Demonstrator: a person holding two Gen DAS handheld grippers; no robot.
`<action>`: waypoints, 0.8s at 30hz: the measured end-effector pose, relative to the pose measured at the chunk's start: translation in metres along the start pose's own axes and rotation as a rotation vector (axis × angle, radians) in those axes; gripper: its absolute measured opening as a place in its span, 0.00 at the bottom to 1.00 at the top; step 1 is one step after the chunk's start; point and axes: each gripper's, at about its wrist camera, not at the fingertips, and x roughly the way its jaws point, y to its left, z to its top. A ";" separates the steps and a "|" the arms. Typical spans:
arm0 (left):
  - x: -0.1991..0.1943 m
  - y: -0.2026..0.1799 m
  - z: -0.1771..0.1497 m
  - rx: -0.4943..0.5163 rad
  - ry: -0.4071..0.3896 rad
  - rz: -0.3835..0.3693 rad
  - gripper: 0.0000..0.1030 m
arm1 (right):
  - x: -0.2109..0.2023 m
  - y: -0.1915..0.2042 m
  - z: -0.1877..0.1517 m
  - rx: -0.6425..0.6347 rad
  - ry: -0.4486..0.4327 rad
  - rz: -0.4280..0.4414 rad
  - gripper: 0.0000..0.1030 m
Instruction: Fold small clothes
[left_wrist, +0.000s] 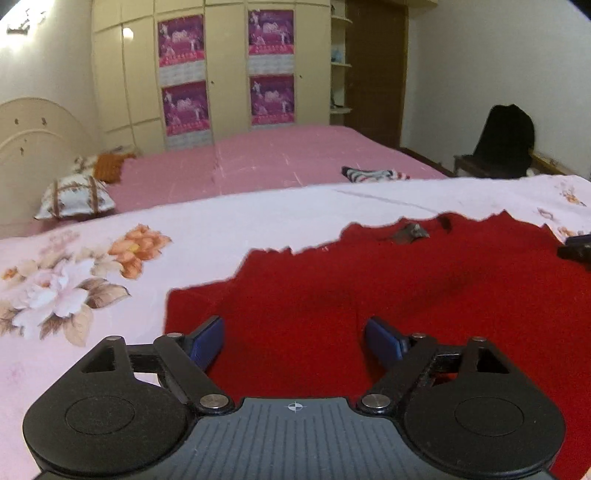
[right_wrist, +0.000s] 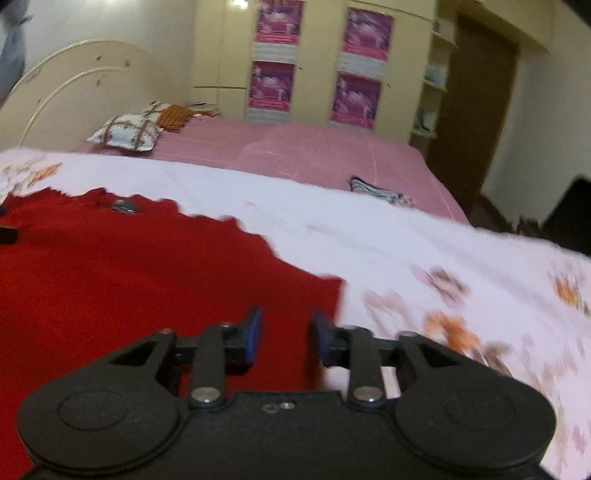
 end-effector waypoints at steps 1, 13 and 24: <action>-0.006 -0.003 0.004 -0.009 -0.008 0.034 0.81 | -0.005 -0.001 -0.001 -0.006 0.003 -0.009 0.30; -0.020 -0.083 -0.020 -0.006 -0.019 -0.096 0.81 | -0.055 0.120 -0.009 -0.105 -0.091 0.199 0.28; -0.057 0.009 -0.052 -0.126 0.007 0.065 0.81 | -0.064 0.065 -0.039 -0.055 0.028 0.023 0.33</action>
